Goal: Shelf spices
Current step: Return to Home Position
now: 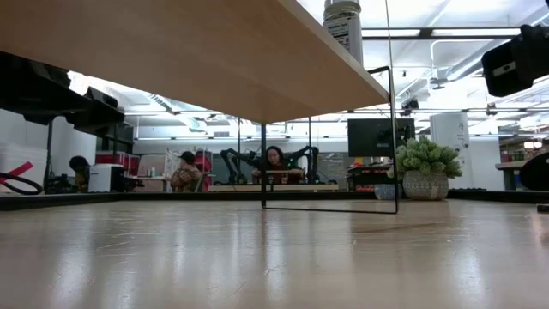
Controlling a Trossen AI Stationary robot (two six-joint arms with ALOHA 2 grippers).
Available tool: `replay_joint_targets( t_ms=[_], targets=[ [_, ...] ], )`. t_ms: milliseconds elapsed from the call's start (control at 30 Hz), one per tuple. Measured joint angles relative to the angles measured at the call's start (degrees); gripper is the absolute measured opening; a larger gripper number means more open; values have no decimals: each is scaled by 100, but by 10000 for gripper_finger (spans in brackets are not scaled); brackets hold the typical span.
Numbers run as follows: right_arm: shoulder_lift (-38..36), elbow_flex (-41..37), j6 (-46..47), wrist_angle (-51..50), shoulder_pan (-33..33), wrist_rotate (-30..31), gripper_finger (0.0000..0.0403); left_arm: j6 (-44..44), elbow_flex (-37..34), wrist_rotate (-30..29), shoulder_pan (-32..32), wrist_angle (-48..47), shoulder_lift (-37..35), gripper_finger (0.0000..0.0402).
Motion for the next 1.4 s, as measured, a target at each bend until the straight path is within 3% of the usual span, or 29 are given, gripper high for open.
replay_joint_targets(
  t_ms=[667,1400],
  targets=[
    [176,-4,-2,17,0,0,204,0,0,2,0,12,342,242],
    [192,-4,-2,17,0,2,204,0,0,2,0,12,394,222]
  ],
)
